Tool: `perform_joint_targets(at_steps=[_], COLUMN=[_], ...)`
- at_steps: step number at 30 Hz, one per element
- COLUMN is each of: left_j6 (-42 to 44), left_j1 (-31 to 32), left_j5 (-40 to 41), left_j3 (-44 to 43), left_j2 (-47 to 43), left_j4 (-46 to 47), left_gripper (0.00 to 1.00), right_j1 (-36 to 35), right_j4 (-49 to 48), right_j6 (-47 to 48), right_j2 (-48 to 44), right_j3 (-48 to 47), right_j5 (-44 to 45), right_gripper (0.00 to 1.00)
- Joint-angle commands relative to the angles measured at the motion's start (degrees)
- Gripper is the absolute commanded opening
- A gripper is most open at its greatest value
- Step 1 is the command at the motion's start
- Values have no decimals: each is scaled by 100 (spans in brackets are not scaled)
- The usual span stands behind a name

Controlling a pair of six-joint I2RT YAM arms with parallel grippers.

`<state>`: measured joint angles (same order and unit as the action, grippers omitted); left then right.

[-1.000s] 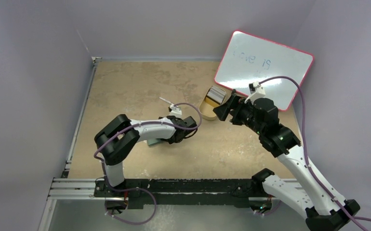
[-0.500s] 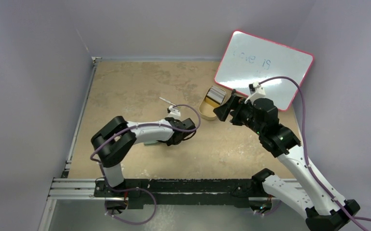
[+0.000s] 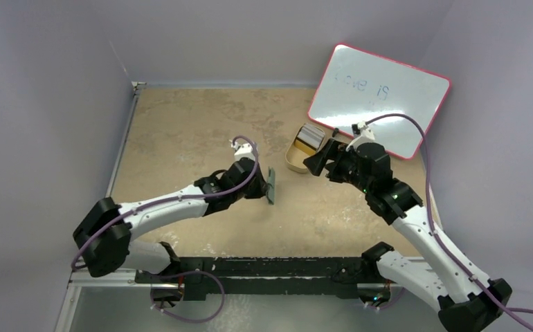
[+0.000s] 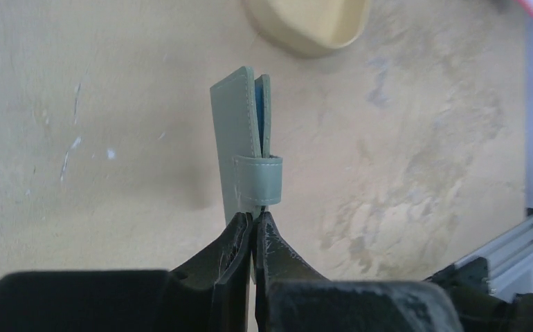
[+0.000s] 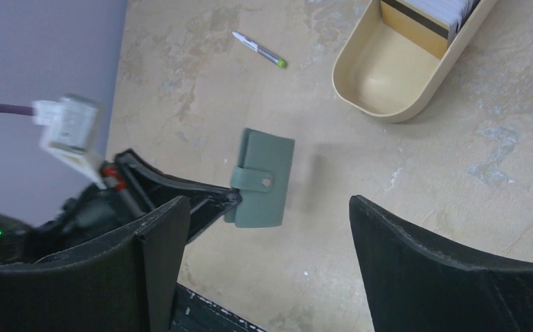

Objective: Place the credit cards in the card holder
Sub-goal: Turn over the card holder at the center of the board.

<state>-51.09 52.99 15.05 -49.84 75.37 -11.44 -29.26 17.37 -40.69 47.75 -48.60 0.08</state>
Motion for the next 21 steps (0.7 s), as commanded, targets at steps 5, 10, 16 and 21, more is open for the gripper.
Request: perform_joint_targets(at_steps=[5,10,16,21], left_j6=[-848,-787,-390,-300], left_j1=[-433,-474,-465,-465], left_j5=[-967,-265,-51,-353], left_j3=[1419,1273,665,327], left_j2=[592,308,167,657], left_j4=[1432,428,-160,-36], left_gripper=[7,27,39,41], right_j1=[-36,-30,-33,-38], right_j4=[-603,-1281,-2271,-2705], right_j6=[-13,-152,-324,-293], right_j2=[689,1058,1699,2496], right_j3=[535,1070,1416,1322], right_j5=[-507,-1010,-1465,-1662], right_gripper=[72,58,57,57])
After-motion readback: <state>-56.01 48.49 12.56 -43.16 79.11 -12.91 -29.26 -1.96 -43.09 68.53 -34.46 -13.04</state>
